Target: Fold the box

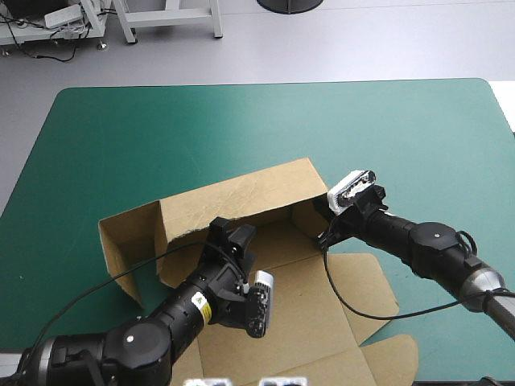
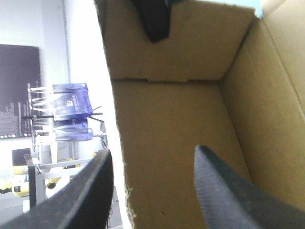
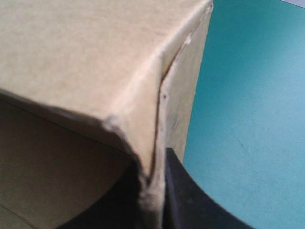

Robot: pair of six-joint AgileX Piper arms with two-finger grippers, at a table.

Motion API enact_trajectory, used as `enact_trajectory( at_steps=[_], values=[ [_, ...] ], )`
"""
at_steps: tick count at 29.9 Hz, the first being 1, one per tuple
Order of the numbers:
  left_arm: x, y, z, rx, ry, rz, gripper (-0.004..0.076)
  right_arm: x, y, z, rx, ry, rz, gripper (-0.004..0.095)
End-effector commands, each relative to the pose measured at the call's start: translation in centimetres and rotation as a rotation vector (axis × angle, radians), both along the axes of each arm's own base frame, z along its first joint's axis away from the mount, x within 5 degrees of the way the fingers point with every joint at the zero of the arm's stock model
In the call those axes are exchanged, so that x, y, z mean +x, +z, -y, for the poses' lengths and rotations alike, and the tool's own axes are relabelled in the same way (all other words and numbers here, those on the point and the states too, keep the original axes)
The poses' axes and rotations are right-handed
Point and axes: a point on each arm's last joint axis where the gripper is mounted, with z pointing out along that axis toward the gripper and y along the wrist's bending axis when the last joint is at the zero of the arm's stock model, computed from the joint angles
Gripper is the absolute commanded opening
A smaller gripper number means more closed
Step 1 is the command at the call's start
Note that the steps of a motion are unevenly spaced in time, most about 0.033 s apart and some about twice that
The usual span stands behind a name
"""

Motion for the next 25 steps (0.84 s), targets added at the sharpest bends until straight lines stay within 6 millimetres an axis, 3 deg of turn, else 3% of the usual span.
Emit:
enact_trajectory(
  at_steps=[1,7,14,18,25],
  values=[
    [-1.4,2.5,-0.4,-0.103,0.011,0.100,0.0379,-0.3,1.5,-0.5,0.059,0.040,0.024,-0.0020],
    [-2.4,3.8,-0.8,-0.258,0.068,0.028,0.0379,-0.3,1.5,-0.4,0.051,0.035,0.026,-0.0020],
    [-2.2,9.5,-1.0,-0.505,0.076,-0.122,0.0379,-0.3,1.5,-0.4,0.050,0.034,0.027,-0.0020],
    [-0.2,12.3,-1.8,-0.588,0.102,-0.180,0.0379,-0.3,1.5,-0.4,0.052,0.036,0.026,-0.0020],
    [4.6,16.2,-5.6,-0.736,0.282,-0.156,0.0379,-0.3,1.5,-0.4,0.053,0.035,0.025,-0.0020]
  ],
)
